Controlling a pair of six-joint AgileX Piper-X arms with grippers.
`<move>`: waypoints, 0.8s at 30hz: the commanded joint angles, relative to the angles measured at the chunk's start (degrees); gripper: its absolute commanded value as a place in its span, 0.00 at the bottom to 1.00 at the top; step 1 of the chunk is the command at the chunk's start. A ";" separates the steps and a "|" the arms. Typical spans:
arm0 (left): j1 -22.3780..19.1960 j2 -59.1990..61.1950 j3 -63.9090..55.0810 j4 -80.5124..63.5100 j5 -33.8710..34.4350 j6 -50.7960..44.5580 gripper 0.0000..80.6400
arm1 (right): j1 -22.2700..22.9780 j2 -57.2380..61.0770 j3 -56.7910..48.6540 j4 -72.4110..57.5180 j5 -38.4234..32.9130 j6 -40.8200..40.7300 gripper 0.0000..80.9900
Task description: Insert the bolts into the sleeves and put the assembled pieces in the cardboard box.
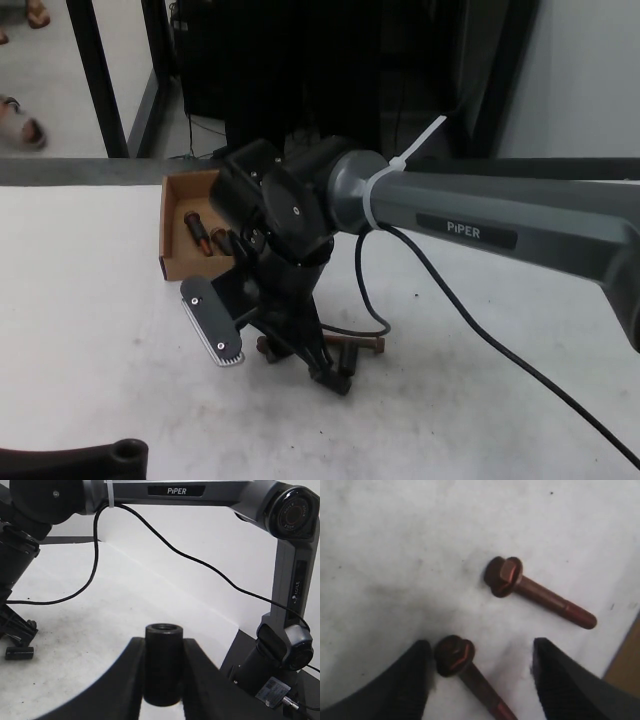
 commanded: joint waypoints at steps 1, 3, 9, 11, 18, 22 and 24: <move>-0.28 0.00 -0.03 -1.10 0.37 -0.74 0.01 | -0.38 0.99 0.29 1.68 1.74 0.00 0.65; -0.28 0.00 -0.03 -1.10 0.37 -1.53 0.01 | -0.82 0.99 0.29 1.68 1.73 0.00 0.65; -0.28 0.00 -0.03 -1.10 0.37 -2.87 0.01 | -1.91 0.99 0.29 2.73 1.73 2.50 0.65; -0.28 0.00 -0.03 -1.10 0.37 -2.87 0.01 | -2.04 0.99 0.29 2.75 1.73 2.53 0.65; -0.28 0.00 -0.03 -1.10 0.37 -2.87 0.01 | -2.01 0.99 0.29 2.75 0.97 2.53 0.58; -0.28 0.00 -0.03 -1.10 0.37 -2.87 0.01 | -2.01 0.99 0.43 2.06 -0.93 2.53 0.46; -0.28 0.00 -0.03 -1.10 0.37 -2.87 0.01 | -2.01 1.05 0.42 2.06 -1.65 2.53 0.41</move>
